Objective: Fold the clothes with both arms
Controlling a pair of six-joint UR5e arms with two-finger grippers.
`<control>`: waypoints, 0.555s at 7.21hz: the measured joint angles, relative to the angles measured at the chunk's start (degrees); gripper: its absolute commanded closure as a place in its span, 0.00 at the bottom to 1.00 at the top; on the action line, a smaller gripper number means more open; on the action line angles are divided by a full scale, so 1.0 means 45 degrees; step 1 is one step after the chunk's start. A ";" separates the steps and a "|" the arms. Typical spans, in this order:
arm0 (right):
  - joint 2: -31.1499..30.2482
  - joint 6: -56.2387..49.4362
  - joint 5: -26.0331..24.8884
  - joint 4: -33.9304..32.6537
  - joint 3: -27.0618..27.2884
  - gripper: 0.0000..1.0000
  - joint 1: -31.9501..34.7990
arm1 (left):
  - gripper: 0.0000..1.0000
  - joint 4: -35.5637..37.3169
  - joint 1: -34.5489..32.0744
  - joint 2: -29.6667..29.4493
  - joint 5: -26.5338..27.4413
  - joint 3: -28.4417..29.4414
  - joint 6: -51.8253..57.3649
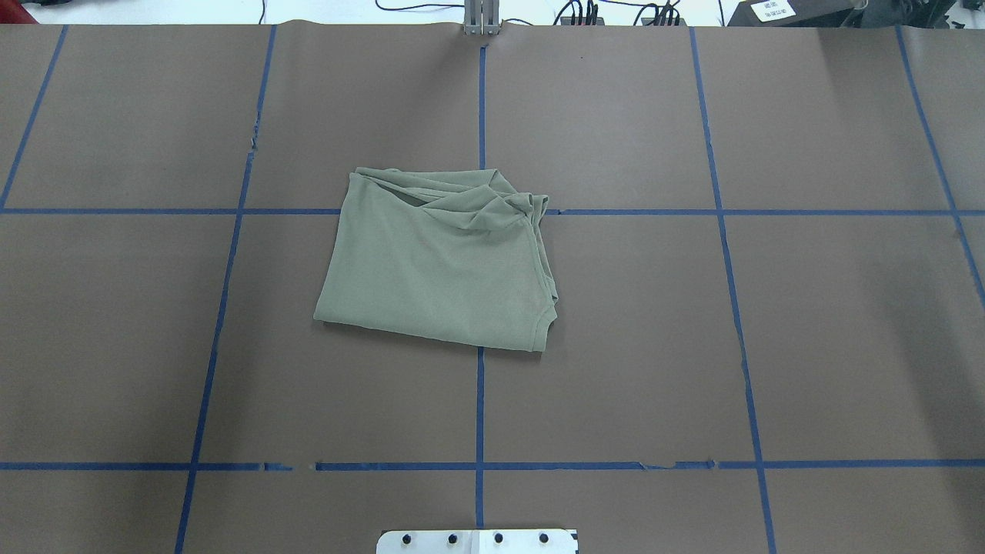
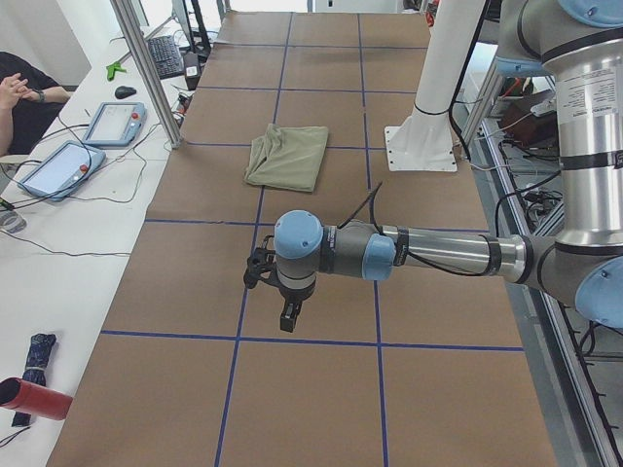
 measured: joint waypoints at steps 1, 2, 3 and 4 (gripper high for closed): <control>-0.0013 0.0003 -0.0001 0.0002 0.0003 0.00 0.0005 | 0.00 0.0022 0.0006 0.0023 0.0008 0.0035 0.0002; -0.0019 0.0003 0.0002 0.0002 0.0007 0.00 0.0011 | 0.00 0.0045 0.0013 0.0023 0.0063 0.0073 -0.0002; -0.0020 0.0004 -0.0001 0.0003 0.0007 0.00 0.0011 | 0.00 0.0050 0.0007 0.0020 0.0096 0.0045 -0.0005; -0.0013 0.0009 -0.0001 0.0002 0.0013 0.00 0.0013 | 0.00 0.0047 0.0003 0.0017 0.0109 -0.0009 -0.0006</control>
